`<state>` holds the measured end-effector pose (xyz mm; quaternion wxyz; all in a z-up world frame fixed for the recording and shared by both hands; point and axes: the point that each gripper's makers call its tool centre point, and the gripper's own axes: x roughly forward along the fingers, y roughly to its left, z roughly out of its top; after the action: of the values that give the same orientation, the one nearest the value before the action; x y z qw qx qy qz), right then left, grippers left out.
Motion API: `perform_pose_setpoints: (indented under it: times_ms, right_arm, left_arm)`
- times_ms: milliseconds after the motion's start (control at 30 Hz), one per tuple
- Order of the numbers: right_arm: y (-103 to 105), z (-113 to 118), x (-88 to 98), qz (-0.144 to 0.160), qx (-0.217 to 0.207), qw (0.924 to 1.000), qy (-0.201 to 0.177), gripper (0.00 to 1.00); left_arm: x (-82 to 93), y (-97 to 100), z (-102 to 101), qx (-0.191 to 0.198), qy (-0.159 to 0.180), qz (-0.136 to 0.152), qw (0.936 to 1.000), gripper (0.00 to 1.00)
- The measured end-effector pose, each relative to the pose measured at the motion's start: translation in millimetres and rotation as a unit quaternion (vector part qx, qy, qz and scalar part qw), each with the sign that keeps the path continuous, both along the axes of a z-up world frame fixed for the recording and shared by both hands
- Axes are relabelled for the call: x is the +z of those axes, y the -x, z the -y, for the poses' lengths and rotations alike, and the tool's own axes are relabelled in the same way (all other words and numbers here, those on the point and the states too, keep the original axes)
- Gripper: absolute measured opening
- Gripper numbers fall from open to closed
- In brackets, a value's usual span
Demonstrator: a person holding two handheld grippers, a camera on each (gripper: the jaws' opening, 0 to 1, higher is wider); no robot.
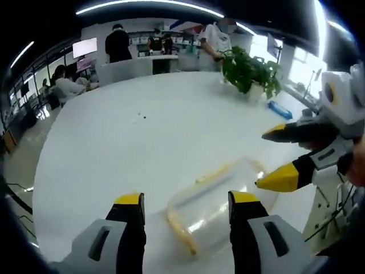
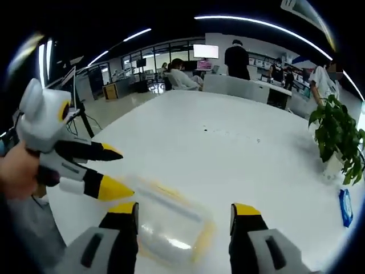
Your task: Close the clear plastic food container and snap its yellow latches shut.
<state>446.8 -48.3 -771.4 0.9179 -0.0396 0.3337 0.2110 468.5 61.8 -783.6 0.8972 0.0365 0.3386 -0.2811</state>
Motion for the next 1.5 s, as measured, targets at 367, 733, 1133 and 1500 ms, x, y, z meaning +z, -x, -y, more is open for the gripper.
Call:
perform_pose_setpoints:
  times_ms: [367, 733, 1133, 1500]
  right_arm:
    - [-4, 13, 4.9, 0.019, -0.076, 0.9872, -0.138, 0.66]
    - [5, 23, -8.2, -0.003, -0.15, 0.9608, -0.233, 0.63]
    - [13, 8, -35.2, -0.039, -0.139, 0.9703, -0.194, 0.61]
    - [11, -7, -53.1, -0.06, -0.119, 0.9848, -0.112, 0.53]
  left_arm:
    - [1.9, -7.9, -4, 0.104, 0.145, -0.029, 0.9835, 0.62]
    - [-5.4, -1.5, -10, 0.168, 0.235, -0.056, 0.9557, 0.67]
    - [-33.1, 17.1, -3, 0.159, 0.234, -0.1, 0.9541, 0.64]
    - [-44.6, 18.6, -3, 0.144, 0.189, -0.069, 0.9689, 0.48]
